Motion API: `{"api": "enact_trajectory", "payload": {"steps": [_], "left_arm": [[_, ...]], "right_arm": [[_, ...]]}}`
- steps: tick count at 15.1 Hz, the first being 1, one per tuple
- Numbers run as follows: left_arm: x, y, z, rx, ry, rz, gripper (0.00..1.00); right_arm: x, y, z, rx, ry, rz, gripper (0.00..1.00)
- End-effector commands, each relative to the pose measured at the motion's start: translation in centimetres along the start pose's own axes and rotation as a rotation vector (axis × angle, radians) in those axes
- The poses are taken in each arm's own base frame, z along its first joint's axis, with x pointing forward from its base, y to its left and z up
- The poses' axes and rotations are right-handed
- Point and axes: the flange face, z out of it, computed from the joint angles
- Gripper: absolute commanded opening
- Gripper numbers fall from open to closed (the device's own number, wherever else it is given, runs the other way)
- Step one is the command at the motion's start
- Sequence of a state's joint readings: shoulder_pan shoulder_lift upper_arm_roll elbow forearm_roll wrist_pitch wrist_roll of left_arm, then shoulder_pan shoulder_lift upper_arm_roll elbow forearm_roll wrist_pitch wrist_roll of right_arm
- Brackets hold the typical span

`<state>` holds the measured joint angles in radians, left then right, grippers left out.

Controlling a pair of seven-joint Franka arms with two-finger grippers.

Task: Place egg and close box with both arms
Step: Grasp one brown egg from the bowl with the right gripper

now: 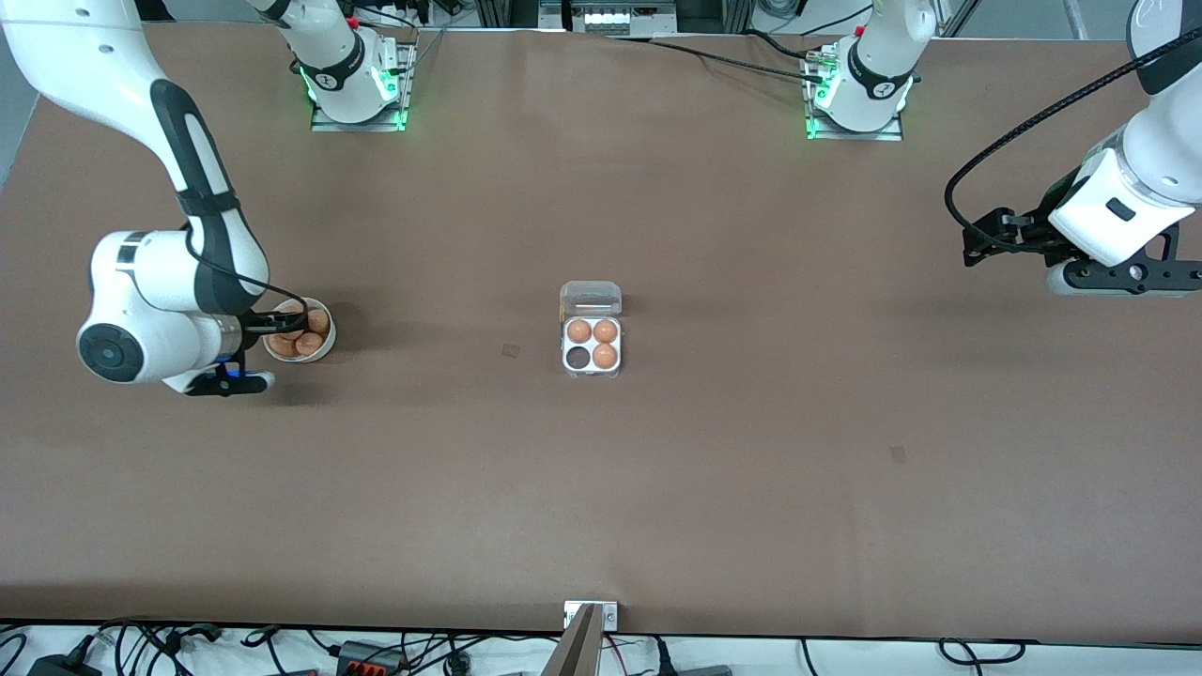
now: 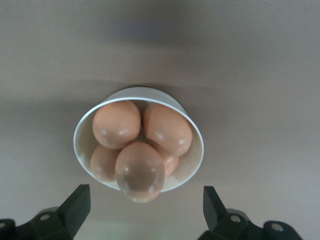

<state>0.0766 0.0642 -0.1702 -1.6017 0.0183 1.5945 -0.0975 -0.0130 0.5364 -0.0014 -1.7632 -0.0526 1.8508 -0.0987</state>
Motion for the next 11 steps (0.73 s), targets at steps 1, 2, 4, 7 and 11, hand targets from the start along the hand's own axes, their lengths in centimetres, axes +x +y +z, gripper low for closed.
{"api": "enact_trajectory", "payload": {"steps": [1,2,4,7,11], "left_arm": [[-0.5,-0.1,-0.4,-0.016,-0.003,-0.01,1.0],[-0.5,-0.1,-0.4,-0.016,-0.003,-0.01,1.0],[-0.5,-0.2,-0.4,-0.015,-0.002,-0.012,1.0],[-0.5,-0.2,-0.4,-0.015,-0.002,-0.01,1.0],[-0.5,-0.2,-0.4,-0.015,-0.002,-0.01,1.0]], "right_arm": [[0.3,-0.1,-0.5,-0.017,0.025,-0.099,1.0],[0.4,0.0,-0.1,-0.017,0.019,-0.1,1.0],[0.3,-0.1,0.4,-0.015,0.004,-0.101,1.0],[0.1,-0.8,1.2,-0.015,-0.018,-0.112,0.94],[0.2,-1.2,1.2,-0.019,-0.015,-0.118,0.79]]}}
